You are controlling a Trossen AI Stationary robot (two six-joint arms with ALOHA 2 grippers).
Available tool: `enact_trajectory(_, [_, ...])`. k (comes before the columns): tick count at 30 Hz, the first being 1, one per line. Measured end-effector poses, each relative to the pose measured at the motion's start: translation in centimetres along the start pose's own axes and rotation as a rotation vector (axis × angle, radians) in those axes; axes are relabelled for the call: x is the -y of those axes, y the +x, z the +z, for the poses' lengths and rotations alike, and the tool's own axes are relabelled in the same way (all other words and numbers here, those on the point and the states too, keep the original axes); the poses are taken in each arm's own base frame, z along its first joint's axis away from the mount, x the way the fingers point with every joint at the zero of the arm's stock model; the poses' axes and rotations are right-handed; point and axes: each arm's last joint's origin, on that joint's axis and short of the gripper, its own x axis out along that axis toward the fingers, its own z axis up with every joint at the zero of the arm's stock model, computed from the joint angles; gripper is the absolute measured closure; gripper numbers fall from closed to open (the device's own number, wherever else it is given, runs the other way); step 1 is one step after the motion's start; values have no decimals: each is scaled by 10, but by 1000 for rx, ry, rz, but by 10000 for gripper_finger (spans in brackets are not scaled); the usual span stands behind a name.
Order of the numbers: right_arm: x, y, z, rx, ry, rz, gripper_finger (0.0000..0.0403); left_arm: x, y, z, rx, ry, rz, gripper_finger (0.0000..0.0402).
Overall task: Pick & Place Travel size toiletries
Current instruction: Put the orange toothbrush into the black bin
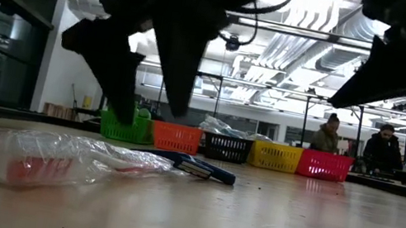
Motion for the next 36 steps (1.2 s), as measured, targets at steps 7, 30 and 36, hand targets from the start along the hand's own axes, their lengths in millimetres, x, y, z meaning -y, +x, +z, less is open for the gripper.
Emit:
enact_trajectory(7, [-4, -6, -4, 6, -18, 28, 337, 15, 15, -15, -21, -13, 28, 117])
enact_trajectory(30, [-4, -6, -4, 12, -45, 26, 337, 14, 39, -28, -100, -33, 128, 117])
enact_trajectory(36, [-4, -6, -4, 11, -45, 26, 337, 13, 39, -29, -126, -34, 136, 143])
